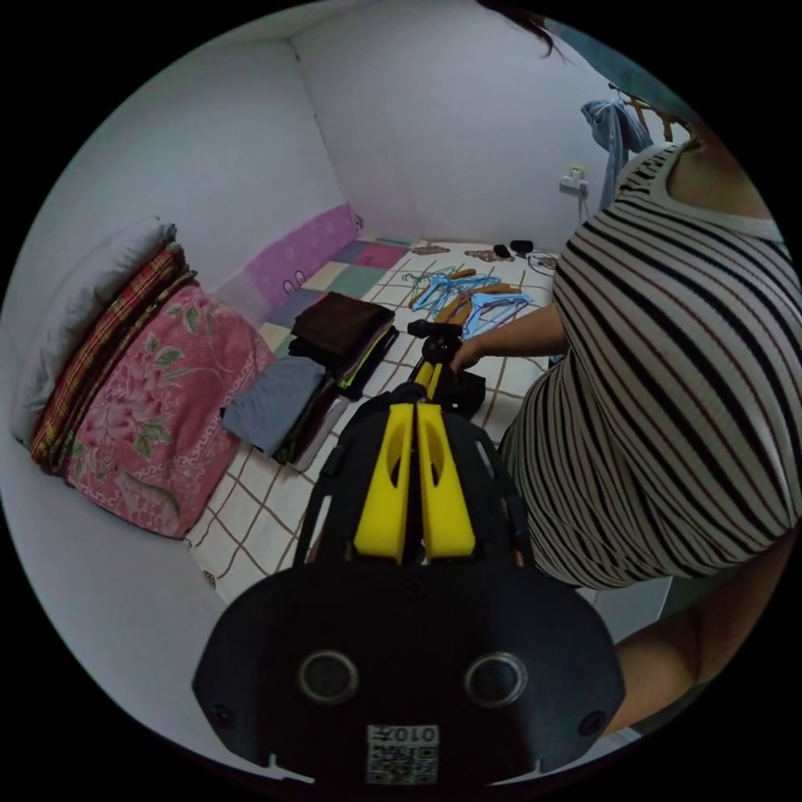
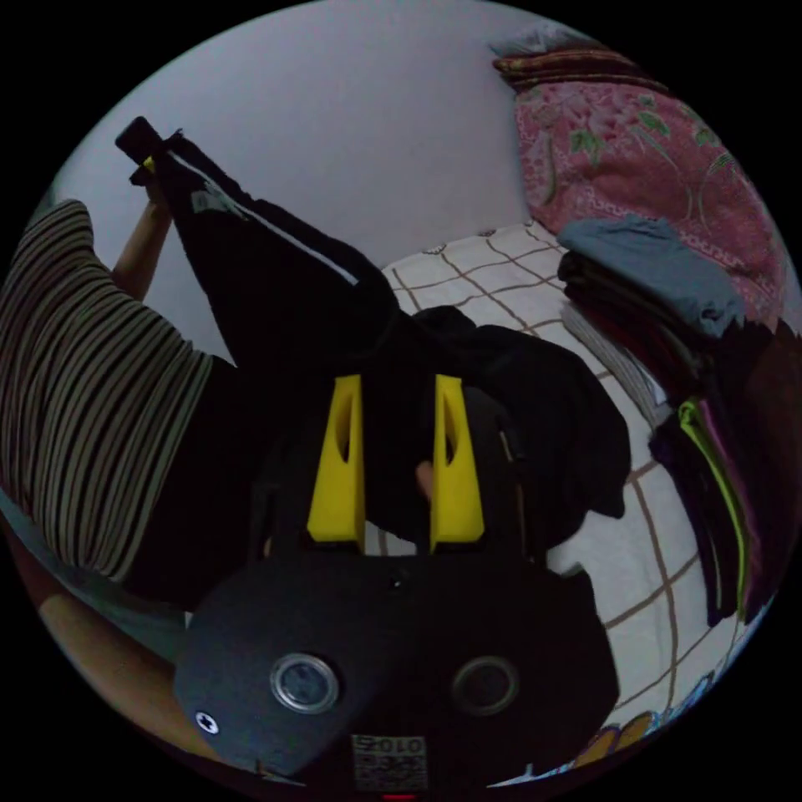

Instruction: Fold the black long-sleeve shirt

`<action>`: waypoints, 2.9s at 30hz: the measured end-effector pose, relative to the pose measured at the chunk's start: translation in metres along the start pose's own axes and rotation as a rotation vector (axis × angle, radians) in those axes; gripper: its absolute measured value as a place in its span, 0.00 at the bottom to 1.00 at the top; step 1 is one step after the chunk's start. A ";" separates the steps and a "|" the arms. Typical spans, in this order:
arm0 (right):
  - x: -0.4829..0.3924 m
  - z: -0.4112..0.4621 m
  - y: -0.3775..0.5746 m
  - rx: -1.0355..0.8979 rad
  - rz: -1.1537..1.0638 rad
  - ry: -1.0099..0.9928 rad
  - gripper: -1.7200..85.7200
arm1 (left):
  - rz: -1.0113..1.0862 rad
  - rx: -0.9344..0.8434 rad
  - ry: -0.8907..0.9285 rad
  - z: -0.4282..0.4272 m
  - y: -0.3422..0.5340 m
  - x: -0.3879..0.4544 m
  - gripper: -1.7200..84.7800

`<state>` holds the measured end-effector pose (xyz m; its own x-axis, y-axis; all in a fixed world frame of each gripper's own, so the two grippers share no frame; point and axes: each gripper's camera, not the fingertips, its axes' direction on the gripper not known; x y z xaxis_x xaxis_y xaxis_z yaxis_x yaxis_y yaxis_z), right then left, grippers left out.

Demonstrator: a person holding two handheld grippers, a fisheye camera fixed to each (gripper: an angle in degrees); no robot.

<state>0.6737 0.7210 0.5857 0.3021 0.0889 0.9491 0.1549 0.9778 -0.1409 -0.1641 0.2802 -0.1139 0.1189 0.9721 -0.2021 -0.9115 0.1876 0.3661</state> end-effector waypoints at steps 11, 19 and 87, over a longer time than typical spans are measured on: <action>-0.014 0.004 -0.025 -0.074 -0.066 -0.151 0.14 | 0.027 0.016 -0.019 -0.003 -0.008 -0.019 0.02; -0.032 -0.037 -0.012 0.016 0.086 -0.040 0.05 | -0.060 0.025 -0.044 0.004 0.005 -0.057 0.02; -0.527 -0.129 -0.069 0.096 0.689 0.498 0.04 | -0.502 -0.193 -0.062 0.223 0.102 -0.069 0.02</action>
<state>0.6254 0.5821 0.0584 0.6811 0.5981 0.4224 -0.2890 0.7496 -0.5954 -0.1770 0.2639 0.1398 0.5762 0.7770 -0.2535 -0.7916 0.6078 0.0636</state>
